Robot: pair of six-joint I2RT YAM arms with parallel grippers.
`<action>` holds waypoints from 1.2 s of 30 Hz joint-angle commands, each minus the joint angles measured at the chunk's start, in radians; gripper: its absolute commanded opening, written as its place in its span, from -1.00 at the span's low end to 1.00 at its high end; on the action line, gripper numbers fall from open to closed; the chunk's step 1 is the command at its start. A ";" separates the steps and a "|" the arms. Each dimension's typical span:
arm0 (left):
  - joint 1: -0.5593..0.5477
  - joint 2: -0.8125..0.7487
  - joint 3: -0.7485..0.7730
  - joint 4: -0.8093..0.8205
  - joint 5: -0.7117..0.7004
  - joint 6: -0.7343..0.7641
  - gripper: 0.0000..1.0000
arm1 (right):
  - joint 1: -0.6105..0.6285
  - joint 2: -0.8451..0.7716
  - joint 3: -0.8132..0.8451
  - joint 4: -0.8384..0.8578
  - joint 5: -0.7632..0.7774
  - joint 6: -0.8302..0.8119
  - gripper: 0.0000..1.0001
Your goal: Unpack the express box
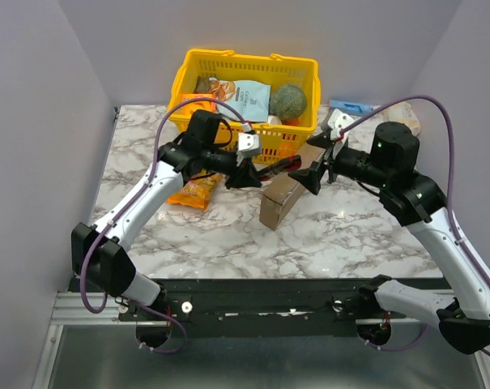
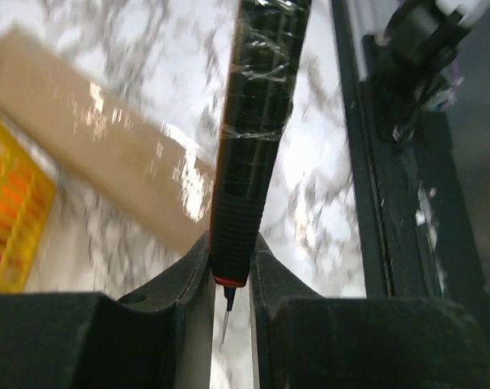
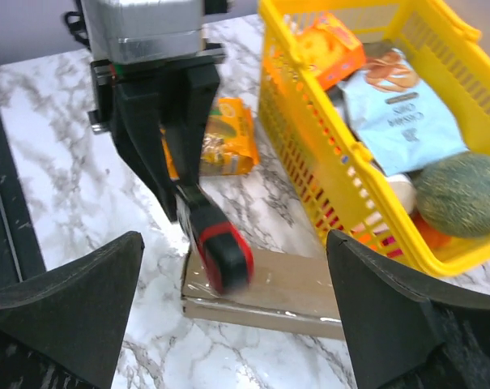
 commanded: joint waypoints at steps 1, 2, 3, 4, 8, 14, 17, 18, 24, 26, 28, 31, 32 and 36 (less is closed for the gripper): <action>0.146 -0.087 -0.066 -0.448 -0.133 0.243 -0.96 | -0.028 -0.054 0.030 0.031 0.127 0.098 1.00; 0.212 -0.099 -0.091 -0.489 -0.143 0.270 -0.95 | -0.031 -0.059 0.020 0.028 0.128 0.101 1.00; 0.249 -0.114 -0.139 -0.539 -0.153 0.312 -0.94 | -0.034 -0.062 0.011 0.028 0.131 0.098 1.00; 0.275 -0.114 -0.160 -0.649 -0.174 0.408 -0.94 | -0.034 -0.066 -0.012 0.029 0.139 0.092 1.00; 0.372 -0.046 -0.247 -0.838 -0.266 0.532 -0.94 | -0.036 -0.056 -0.027 0.043 0.159 0.083 1.00; 0.472 0.142 -0.332 -0.942 -0.373 0.701 -0.99 | -0.034 -0.039 -0.027 0.059 0.148 0.086 1.00; 0.487 0.231 -0.346 -0.870 -0.406 0.661 -0.96 | -0.036 -0.040 -0.036 0.062 0.141 0.085 1.00; 0.487 0.275 -0.336 -0.857 -0.424 0.632 -0.93 | -0.036 -0.043 -0.038 0.063 0.139 0.085 1.00; 0.498 0.283 -0.359 -0.719 -0.484 0.598 -0.32 | -0.042 -0.062 -0.063 0.046 0.131 0.068 1.00; 0.496 0.245 -0.382 -0.650 -0.485 0.587 -0.14 | -0.045 -0.066 -0.072 0.043 0.131 0.063 1.00; 0.495 0.217 -0.399 -0.585 -0.508 0.554 -0.07 | -0.051 -0.072 -0.079 0.043 0.130 0.063 1.00; 0.493 0.216 -0.395 -0.533 -0.544 0.435 0.97 | -0.057 -0.075 -0.089 0.045 0.107 0.066 1.00; 0.492 0.211 -0.392 -0.538 -0.538 0.425 0.97 | -0.057 -0.074 -0.089 0.046 0.099 0.066 1.00; 0.484 0.064 -0.338 -0.563 -0.466 0.403 0.97 | -0.063 -0.077 -0.084 0.045 0.124 0.058 1.00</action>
